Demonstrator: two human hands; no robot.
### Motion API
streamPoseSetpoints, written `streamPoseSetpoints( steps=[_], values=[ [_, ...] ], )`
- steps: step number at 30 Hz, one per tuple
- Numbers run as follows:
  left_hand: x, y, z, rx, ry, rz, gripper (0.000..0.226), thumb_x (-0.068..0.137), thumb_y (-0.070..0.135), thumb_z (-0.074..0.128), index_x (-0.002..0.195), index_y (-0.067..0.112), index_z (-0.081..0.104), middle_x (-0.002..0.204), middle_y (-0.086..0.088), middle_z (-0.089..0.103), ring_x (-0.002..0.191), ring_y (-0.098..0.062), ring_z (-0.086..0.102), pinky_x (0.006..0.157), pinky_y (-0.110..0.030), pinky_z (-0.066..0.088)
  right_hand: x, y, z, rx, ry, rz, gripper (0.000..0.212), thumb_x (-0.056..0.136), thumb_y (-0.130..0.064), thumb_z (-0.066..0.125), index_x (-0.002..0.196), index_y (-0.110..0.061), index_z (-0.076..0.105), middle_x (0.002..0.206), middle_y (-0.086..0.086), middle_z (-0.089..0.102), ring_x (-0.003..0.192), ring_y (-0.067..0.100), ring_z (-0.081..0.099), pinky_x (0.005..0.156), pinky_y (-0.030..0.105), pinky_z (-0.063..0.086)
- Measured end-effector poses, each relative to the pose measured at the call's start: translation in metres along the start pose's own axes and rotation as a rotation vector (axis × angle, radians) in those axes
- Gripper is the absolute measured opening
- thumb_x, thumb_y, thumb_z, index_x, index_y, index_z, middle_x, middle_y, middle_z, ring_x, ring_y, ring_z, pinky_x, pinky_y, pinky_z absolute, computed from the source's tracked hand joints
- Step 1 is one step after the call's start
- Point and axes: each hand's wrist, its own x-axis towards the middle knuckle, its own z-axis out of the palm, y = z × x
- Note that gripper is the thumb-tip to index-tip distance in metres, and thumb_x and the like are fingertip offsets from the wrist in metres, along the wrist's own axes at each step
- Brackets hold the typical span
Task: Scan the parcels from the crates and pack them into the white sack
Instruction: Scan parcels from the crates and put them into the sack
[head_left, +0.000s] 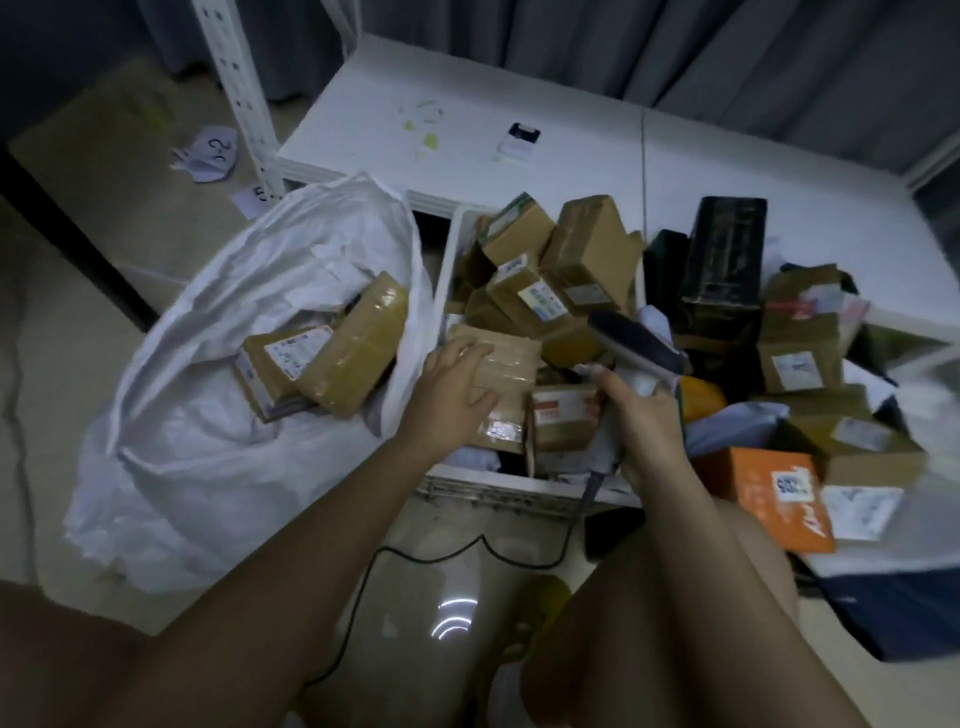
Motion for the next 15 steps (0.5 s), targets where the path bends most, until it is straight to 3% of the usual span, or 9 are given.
streamPoseSetpoints(
  steps=[3,6,8,12,15],
  values=[
    [0.008,0.023,0.041,0.009,-0.182,0.002,0.075,0.084,0.036,0.069,0.145,0.012,0.032,0.15,-0.01,0.031,0.137,-0.029,0.027,0.11,-0.034,0.024,0.003,-0.013,-0.027,-0.057,-0.009,-0.009,0.016,0.089,-0.022,0.07,0.084,-0.013,0.058,0.074,0.004,0.06,0.067,0.017,0.059,0.059,0.03,0.05],
    [0.017,0.033,0.079,0.123,-0.352,-0.02,0.104,0.071,0.056,0.074,0.149,0.013,0.021,0.152,-0.01,0.025,0.139,-0.03,0.025,0.112,-0.041,0.026,0.003,-0.015,-0.049,-0.078,-0.048,-0.055,0.03,0.092,-0.015,0.065,0.065,-0.009,0.052,0.059,0.008,0.052,0.05,0.016,0.054,0.048,0.019,0.048],
    [0.022,0.035,0.097,0.175,-0.412,-0.032,0.115,0.064,0.06,0.077,0.15,0.015,0.015,0.155,-0.009,0.018,0.141,-0.031,0.02,0.113,-0.045,0.025,0.003,-0.013,-0.058,-0.061,-0.038,-0.04,0.031,0.092,-0.013,0.065,0.064,-0.009,0.053,0.056,0.008,0.051,0.042,0.011,0.052,0.042,0.02,0.046],
    [0.024,0.029,0.114,0.256,-0.405,-0.074,0.112,0.068,0.045,0.08,0.151,0.02,0.009,0.157,-0.009,0.009,0.143,-0.032,0.012,0.115,-0.045,0.02,0.009,-0.005,-0.059,0.004,-0.014,-0.044,0.026,0.09,-0.013,0.068,0.068,-0.011,0.053,0.056,0.002,0.053,0.043,0.007,0.053,0.044,0.02,0.046],
    [0.027,0.028,0.111,0.326,-0.358,-0.069,0.103,0.072,0.042,0.077,0.15,0.017,0.014,0.151,-0.01,0.025,0.133,-0.033,0.027,0.107,-0.04,0.028,0.013,-0.003,-0.056,0.086,-0.036,-0.017,0.023,0.088,-0.013,0.069,0.069,-0.012,0.056,0.058,0.003,0.055,0.051,0.013,0.055,0.047,0.021,0.046]
  ],
)
